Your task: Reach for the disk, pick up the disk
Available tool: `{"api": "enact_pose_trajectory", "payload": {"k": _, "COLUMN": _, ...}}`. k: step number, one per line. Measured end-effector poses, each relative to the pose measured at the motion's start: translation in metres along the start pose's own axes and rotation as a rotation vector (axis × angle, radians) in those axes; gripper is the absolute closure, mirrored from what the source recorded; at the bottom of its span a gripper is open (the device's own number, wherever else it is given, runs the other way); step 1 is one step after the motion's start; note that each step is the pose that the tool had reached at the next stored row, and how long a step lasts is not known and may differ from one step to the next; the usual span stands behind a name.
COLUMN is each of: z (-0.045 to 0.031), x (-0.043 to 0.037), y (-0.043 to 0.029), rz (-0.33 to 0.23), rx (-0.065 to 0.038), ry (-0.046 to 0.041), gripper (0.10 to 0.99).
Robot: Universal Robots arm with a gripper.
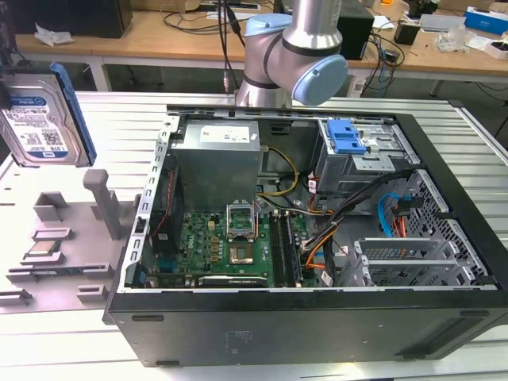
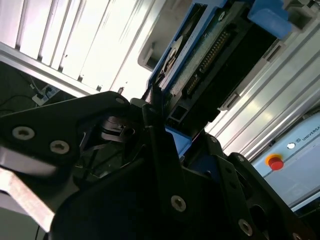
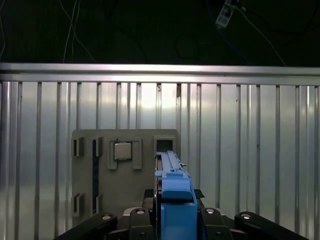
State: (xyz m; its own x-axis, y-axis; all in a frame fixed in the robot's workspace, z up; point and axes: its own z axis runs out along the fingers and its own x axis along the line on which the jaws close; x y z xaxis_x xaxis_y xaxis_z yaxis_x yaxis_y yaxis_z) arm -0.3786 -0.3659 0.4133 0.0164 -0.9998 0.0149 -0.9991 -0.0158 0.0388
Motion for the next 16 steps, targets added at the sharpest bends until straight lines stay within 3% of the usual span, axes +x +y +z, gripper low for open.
{"api": "enact_pose_trajectory", "payload": {"k": 16, "z": -0.0467, "x": 0.0004, "y": 0.0015, "rz": 0.000, "rx": 0.000, "ry": 0.0000, "gripper": 0.722}}
